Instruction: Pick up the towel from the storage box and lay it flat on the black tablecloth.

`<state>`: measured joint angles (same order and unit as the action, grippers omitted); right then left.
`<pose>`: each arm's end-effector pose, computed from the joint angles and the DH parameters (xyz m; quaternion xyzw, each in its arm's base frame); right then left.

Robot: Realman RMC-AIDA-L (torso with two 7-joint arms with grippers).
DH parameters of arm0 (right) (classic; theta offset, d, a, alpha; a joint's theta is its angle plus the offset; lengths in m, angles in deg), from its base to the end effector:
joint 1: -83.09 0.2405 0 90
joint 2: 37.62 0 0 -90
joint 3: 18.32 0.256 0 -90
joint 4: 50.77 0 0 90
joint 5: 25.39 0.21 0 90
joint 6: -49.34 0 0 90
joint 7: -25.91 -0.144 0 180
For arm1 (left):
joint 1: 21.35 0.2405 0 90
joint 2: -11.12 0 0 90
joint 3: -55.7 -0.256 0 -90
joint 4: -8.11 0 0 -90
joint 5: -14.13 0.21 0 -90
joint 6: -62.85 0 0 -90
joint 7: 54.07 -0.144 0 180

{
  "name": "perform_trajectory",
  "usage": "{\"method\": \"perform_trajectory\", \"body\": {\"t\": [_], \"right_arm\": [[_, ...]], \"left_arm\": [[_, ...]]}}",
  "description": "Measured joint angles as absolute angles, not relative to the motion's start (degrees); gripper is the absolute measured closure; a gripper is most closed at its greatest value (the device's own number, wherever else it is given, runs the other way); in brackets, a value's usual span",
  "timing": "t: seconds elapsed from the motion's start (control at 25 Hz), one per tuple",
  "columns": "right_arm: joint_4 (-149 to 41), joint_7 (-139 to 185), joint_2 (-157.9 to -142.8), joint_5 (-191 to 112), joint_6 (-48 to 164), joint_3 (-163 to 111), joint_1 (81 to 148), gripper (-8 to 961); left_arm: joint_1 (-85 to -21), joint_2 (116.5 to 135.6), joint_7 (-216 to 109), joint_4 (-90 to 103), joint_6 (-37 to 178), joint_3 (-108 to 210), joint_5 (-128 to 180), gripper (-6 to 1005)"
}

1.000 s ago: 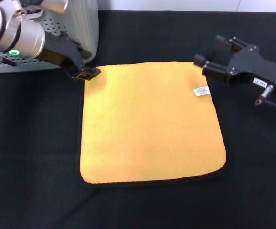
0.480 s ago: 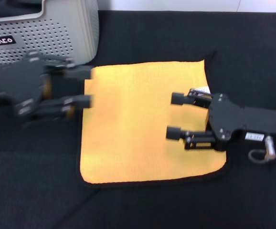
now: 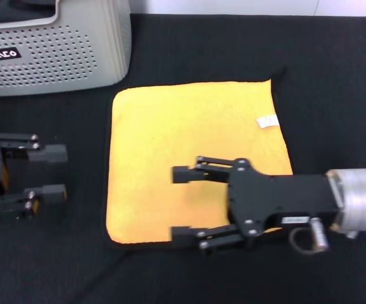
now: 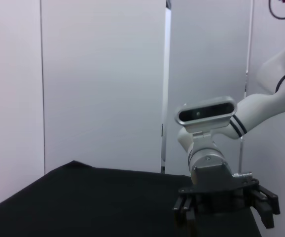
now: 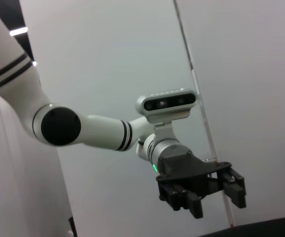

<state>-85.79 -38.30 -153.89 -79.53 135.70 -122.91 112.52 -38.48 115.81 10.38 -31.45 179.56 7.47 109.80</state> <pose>0.1618 0.2740 -0.0759 0.9181 -0.0596 -0.3871 0.0614 -0.2946 0.2446 0.1061 -0.9466 -0.0450 -0.3113 0.0716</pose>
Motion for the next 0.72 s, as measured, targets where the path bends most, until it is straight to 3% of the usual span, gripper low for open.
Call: {"method": "perform_trajectory", "body": {"t": [0.72], "right_arm": [[-88.78,-38.05,-153.89,-76.99,132.41,-126.58,112.18,96]], "left_arm": [[-37.58,115.45,12.04,-31.23,179.66,7.89,109.35,498]]}}
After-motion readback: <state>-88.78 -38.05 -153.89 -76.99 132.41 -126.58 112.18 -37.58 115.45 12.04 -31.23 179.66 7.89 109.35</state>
